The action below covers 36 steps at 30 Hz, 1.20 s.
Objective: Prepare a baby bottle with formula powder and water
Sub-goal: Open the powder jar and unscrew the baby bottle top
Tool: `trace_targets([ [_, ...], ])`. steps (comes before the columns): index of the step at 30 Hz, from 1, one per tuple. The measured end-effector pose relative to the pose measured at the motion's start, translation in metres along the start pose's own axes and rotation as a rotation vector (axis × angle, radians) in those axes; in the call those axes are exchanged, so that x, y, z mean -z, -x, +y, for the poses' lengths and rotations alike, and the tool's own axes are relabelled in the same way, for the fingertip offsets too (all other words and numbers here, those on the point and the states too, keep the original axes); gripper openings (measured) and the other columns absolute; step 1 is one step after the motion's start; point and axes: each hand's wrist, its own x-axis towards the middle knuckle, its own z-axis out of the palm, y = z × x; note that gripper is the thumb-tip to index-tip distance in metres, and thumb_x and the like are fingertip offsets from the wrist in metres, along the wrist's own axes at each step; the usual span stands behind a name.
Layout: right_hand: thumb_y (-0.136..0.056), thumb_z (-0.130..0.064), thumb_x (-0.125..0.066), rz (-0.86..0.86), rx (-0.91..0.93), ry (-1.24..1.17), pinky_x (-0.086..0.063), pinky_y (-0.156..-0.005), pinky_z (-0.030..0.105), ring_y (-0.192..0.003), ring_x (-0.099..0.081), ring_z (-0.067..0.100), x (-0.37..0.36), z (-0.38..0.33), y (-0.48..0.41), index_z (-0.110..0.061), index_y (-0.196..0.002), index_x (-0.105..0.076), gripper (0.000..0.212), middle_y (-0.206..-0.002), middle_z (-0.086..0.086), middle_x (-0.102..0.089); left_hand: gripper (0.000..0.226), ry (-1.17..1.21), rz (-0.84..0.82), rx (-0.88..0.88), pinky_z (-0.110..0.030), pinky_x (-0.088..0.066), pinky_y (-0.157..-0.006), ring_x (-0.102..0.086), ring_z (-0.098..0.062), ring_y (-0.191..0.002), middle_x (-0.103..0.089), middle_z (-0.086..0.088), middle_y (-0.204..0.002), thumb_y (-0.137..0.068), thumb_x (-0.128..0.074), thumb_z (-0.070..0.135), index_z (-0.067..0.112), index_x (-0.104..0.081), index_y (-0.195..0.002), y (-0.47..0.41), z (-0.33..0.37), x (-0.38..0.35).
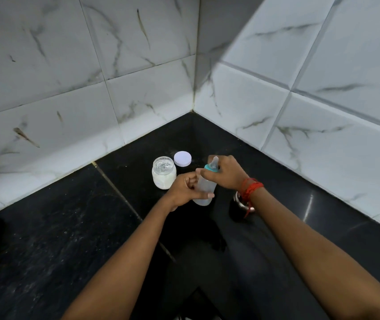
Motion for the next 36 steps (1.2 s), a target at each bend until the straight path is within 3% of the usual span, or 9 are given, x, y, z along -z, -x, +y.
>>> trace_targets([
  [2, -0.083, -0.039, -0.078, -0.177, 0.045, -0.069, -0.053, -0.073, 0.027, -0.074, -0.064, 0.009, 0.019, -0.002, -0.002, -0.021, -0.091, -0.067, 0.022, -0.081, -0.007, -0.068, 0.052, 0.023, -0.011, 0.005, -0.038, -0.056, -0.101, -0.072, -0.018, -0.110, -0.078, 0.000, -0.112, -0.072, -0.094, 0.012, 0.016, -0.072, -0.119, -0.001, 0.002, 0.003],
  [6, -0.084, -0.037, -0.077, -0.360, -0.044, 0.024, -0.044, -0.074, 0.019, -0.074, -0.057, 0.000, 0.049, -0.017, -0.010, -0.028, -0.133, -0.055, 0.055, -0.099, -0.006, -0.065, 0.056, -0.077, 0.095, -0.013, -0.040, -0.058, -0.099, -0.072, -0.017, -0.107, -0.077, 0.001, -0.112, -0.067, -0.098, 0.020, 0.017, -0.072, -0.116, -0.004, 0.002, 0.004],
  [9, -0.079, -0.073, -0.064, -0.270, -0.132, 0.274, -0.055, -0.066, 0.028, -0.066, -0.065, 0.010, 0.045, -0.035, -0.015, -0.017, -0.100, -0.069, 0.060, -0.084, 0.001, -0.071, 0.057, -0.156, 0.153, -0.030, -0.034, -0.059, -0.095, -0.070, -0.014, -0.106, -0.075, 0.006, -0.111, -0.065, -0.099, 0.025, 0.021, -0.069, -0.113, -0.005, 0.001, 0.000],
  [11, -0.083, -0.075, -0.057, -0.287, -0.127, 0.481, -0.057, -0.065, 0.032, -0.064, -0.066, 0.020, 0.041, -0.045, -0.017, -0.009, -0.085, -0.070, 0.068, -0.071, 0.005, -0.068, 0.063, -0.169, 0.176, -0.033, -0.031, -0.059, -0.094, -0.069, -0.014, -0.106, -0.073, 0.007, -0.112, -0.063, -0.100, 0.026, 0.022, -0.068, -0.117, -0.005, 0.002, -0.002],
  [14, -0.085, -0.043, -0.073, -0.334, -0.077, 0.420, -0.050, -0.074, 0.029, -0.087, -0.064, 0.023, 0.042, -0.048, -0.019, -0.012, -0.105, -0.068, 0.037, -0.096, 0.005, -0.067, 0.066, -0.165, 0.215, -0.028, -0.028, -0.059, -0.091, -0.069, -0.011, -0.103, -0.073, 0.007, -0.113, -0.061, -0.101, 0.028, 0.020, -0.070, -0.119, -0.009, -0.001, -0.002],
  [17, -0.079, -0.039, -0.078, -0.386, -0.054, 0.322, -0.047, -0.083, 0.027, -0.103, -0.061, 0.022, 0.041, -0.049, -0.019, -0.018, -0.126, -0.059, 0.055, -0.114, 0.003, -0.062, 0.061, -0.160, 0.253, -0.026, -0.022, -0.057, -0.087, -0.069, -0.009, -0.101, -0.073, 0.007, -0.111, -0.062, -0.100, 0.025, 0.022, -0.069, -0.114, -0.009, -0.003, -0.002],
  [20, -0.083, -0.061, -0.067, -0.299, -0.137, 0.460, -0.054, -0.079, 0.033, -0.092, -0.064, 0.023, 0.034, -0.050, -0.019, -0.012, -0.116, -0.063, 0.060, -0.105, 0.007, -0.066, 0.060, -0.122, 0.277, -0.022, -0.014, -0.053, -0.080, -0.069, -0.005, -0.094, -0.073, 0.009, -0.103, -0.061, -0.101, 0.023, 0.016, -0.071, -0.113, -0.011, -0.007, -0.002],
  [29, -0.076, -0.028, -0.083, -0.256, -0.055, 0.234, -0.055, -0.084, 0.029, -0.098, -0.063, 0.018, 0.041, -0.026, -0.023, -0.025, -0.111, -0.067, 0.038, -0.110, -0.001, -0.067, 0.061, -0.141, 0.256, 0.017, -0.005, -0.050, -0.078, -0.067, 0.002, -0.094, -0.070, 0.017, -0.103, -0.064, -0.099, 0.023, 0.025, -0.068, -0.117, -0.024, -0.024, -0.013],
  [36, -0.076, -0.025, -0.084, -0.097, -0.163, 0.147, -0.056, -0.085, 0.034, -0.098, -0.063, 0.021, 0.040, 0.009, -0.024, -0.022, -0.117, -0.060, 0.048, -0.114, 0.002, -0.063, 0.061, -0.098, 0.290, 0.037, -0.020, -0.056, -0.092, -0.070, -0.009, -0.105, -0.073, 0.008, -0.113, -0.067, -0.097, 0.013, 0.026, -0.067, -0.118, -0.048, -0.049, -0.020],
])
